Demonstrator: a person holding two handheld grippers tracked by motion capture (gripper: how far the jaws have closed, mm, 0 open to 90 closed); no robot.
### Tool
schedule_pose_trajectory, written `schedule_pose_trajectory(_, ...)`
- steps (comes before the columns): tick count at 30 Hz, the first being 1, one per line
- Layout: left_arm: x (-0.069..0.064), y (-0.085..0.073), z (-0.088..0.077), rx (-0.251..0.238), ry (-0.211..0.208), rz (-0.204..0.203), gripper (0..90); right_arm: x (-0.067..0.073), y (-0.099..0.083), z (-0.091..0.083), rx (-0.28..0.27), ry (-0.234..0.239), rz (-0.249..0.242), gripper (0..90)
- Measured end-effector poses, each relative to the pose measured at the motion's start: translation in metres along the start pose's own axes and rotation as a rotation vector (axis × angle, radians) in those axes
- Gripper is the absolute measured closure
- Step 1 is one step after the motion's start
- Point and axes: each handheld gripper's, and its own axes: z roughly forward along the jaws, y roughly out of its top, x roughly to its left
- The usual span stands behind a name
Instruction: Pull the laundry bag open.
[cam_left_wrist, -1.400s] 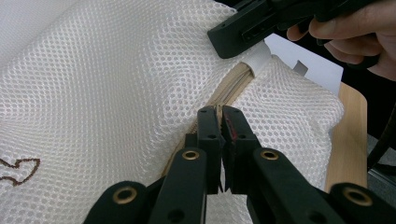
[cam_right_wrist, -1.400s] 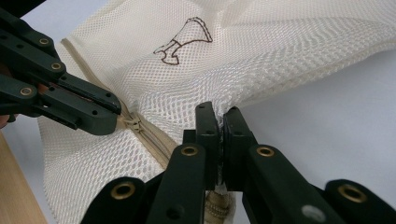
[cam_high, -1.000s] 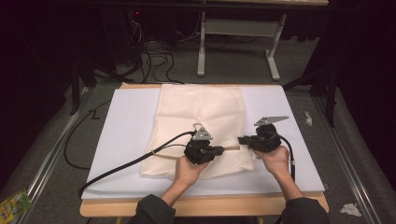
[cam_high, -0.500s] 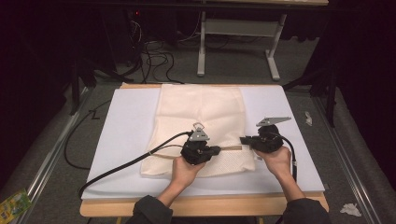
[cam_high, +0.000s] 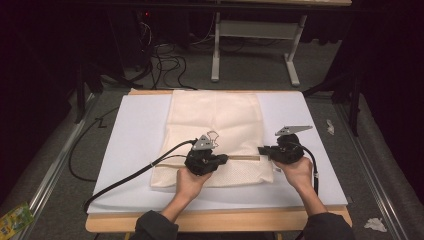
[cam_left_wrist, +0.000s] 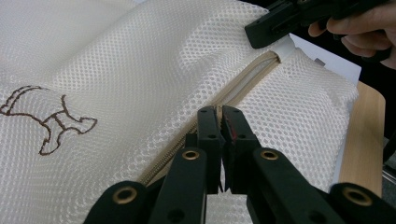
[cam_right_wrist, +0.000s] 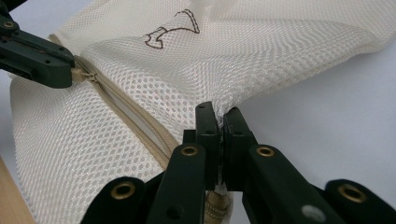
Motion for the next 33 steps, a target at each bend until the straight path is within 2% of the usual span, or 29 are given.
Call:
schedule_pose_trajectory(19, 0.004, -0.004, -0.011, -0.010, 0.023, -0.003, 87.2, 0.001, -0.001, 0.002, 0.005, -0.010, -0.006, 89.0)
schedule_pose_trajectory(33, 0.012, -0.008, -0.026, -0.025, 0.048, -0.020, 87.2, -0.002, -0.003, 0.002, 0.005, -0.011, -0.001, 88.9)
